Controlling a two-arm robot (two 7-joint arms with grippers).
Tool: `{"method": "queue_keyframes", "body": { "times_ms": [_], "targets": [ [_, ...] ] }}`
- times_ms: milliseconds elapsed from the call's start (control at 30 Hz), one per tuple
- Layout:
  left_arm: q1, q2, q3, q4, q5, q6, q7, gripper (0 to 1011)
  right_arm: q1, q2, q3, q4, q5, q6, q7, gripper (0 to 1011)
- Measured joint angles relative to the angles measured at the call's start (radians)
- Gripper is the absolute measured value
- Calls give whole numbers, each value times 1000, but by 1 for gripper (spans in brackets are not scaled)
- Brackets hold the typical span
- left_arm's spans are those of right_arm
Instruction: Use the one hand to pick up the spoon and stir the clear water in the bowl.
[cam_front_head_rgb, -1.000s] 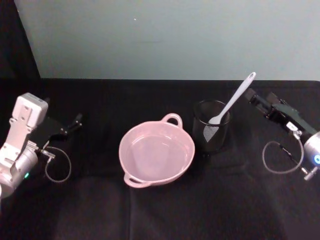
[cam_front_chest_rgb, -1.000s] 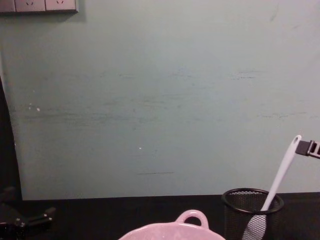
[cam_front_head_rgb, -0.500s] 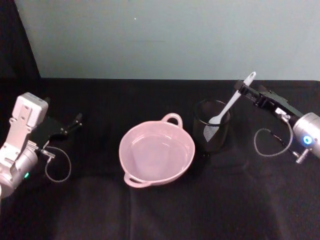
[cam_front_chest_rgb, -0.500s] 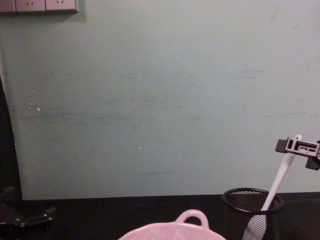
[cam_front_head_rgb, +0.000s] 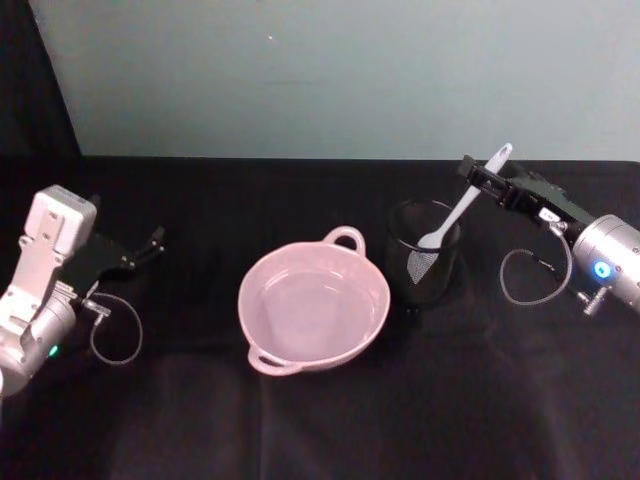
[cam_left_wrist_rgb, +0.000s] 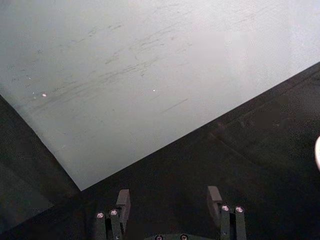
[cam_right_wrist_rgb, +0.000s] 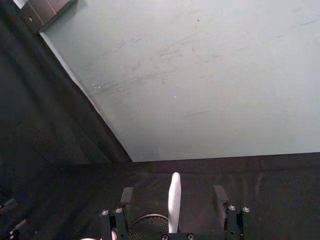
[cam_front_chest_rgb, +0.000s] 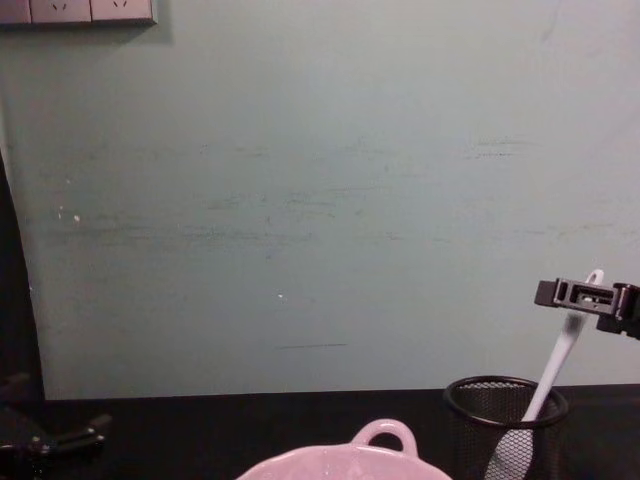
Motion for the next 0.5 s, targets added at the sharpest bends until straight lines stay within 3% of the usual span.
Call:
{"method": "queue_keyframes", "body": {
  "times_ms": [500],
  "targets": [
    [0, 0, 0, 0, 0, 0, 0, 1011, 15, -10, -4, 19, -12, -4, 23, 1004]
  ]
}}
